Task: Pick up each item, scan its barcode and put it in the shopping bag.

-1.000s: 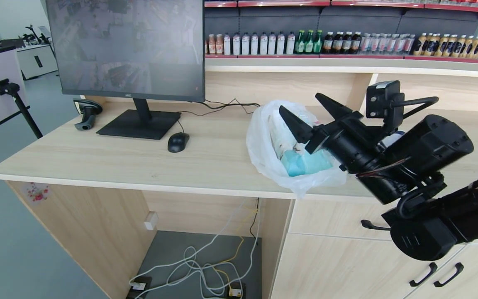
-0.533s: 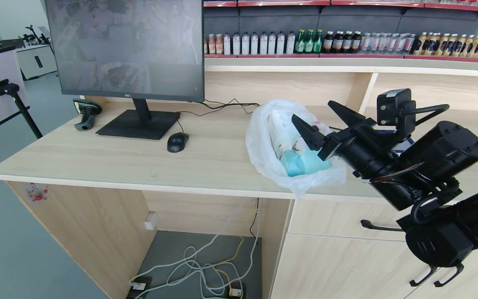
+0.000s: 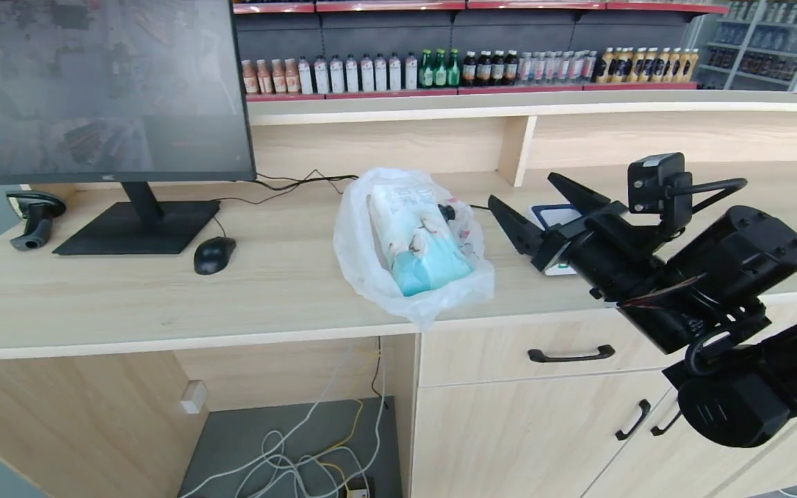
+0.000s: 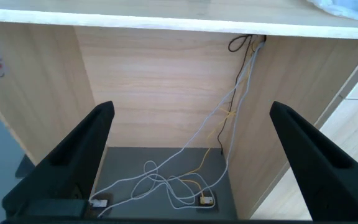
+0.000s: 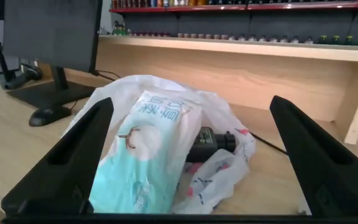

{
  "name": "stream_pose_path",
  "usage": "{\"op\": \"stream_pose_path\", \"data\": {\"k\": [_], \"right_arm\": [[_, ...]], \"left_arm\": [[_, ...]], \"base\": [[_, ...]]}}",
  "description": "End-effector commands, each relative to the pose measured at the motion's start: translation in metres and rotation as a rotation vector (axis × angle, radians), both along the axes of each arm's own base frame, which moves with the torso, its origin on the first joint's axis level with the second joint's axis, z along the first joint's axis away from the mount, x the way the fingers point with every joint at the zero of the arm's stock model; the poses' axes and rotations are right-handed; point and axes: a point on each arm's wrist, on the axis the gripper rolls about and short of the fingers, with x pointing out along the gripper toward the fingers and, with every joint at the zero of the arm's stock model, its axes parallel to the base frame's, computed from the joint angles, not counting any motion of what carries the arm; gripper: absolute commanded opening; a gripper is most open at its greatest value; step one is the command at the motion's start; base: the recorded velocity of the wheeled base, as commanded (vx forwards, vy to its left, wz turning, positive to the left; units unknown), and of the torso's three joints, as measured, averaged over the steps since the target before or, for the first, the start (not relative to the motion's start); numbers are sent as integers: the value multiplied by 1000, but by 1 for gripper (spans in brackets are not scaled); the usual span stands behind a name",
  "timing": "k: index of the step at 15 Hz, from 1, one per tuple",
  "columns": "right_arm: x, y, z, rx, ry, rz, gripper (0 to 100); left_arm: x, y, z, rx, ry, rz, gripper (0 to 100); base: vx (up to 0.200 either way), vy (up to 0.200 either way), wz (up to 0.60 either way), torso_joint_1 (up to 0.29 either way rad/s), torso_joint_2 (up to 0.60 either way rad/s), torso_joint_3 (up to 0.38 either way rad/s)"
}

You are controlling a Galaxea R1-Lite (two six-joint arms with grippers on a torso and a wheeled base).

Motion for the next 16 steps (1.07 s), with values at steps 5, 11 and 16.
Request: {"op": "stream_pose_path", "data": {"k": [5, 11, 16], "right_arm": [[-1, -5, -2, -4, 12, -11, 100], [0, -29, -2, -5, 23, -81, 100], [-1, -35, -11, -19, 58, -98, 100]], "left_arm": [[0, 0, 0, -19, -3, 2, 100], [0, 0, 0, -22, -3, 2, 100], [0, 0, 0, -22, -2, 2, 100]], "base": [[0, -160, -240, 2, 7, 1], [0, -200, 0, 4, 2, 3], [0, -200, 240, 1, 0, 0]]}}
